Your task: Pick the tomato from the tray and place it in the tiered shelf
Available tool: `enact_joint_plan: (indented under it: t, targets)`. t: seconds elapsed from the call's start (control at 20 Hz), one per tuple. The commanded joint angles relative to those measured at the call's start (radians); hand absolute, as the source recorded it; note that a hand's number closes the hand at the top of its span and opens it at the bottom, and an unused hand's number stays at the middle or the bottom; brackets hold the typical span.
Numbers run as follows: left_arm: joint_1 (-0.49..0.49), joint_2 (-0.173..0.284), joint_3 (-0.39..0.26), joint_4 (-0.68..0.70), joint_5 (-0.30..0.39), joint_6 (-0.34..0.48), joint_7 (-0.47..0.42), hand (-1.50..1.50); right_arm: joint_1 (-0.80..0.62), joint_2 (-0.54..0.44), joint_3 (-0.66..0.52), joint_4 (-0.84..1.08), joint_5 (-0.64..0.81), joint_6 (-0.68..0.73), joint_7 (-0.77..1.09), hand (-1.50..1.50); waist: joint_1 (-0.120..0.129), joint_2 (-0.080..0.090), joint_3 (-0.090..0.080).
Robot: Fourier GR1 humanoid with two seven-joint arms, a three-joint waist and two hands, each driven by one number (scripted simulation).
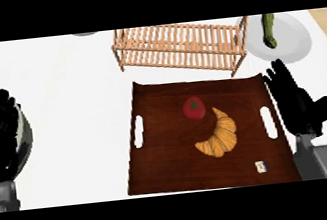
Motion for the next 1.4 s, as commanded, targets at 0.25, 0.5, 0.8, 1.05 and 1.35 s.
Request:
enact_joint_plan:
  t: [0.25,0.5,0.8,1.05,1.35]
  targets:
    - [-0.077,-0.081,-0.075,-0.030,0.004,-0.021,-0.015,0.00,-0.385,0.096,0.195,0.004,0.256,-0.165,0.062,1.50,0.039,-0.003,0.029]
    - [-0.076,-0.083,-0.033,0.014,0.084,-0.104,-0.008,0.00,-0.360,0.166,0.051,0.045,0.189,-0.280,0.044,-1.50,0.004,-0.005,0.031]
    - [-0.037,-0.089,-0.021,-0.003,0.064,-0.089,-0.012,0.00,-0.290,-0.011,0.183,-0.199,0.225,-0.071,0.218,-1.50,-0.012,-0.012,0.030]
    - [-0.006,-0.107,-0.076,-0.049,0.028,-0.070,0.021,0.00,-0.401,-0.131,0.336,-0.233,0.331,0.044,0.499,-1.50,-0.003,-0.019,0.027]
    - [-0.047,-0.103,-0.072,-0.048,0.018,-0.062,0.048,0.00,-0.584,-0.252,0.482,-0.232,0.497,0.189,0.783,-1.50,0.010,-0.017,0.026]
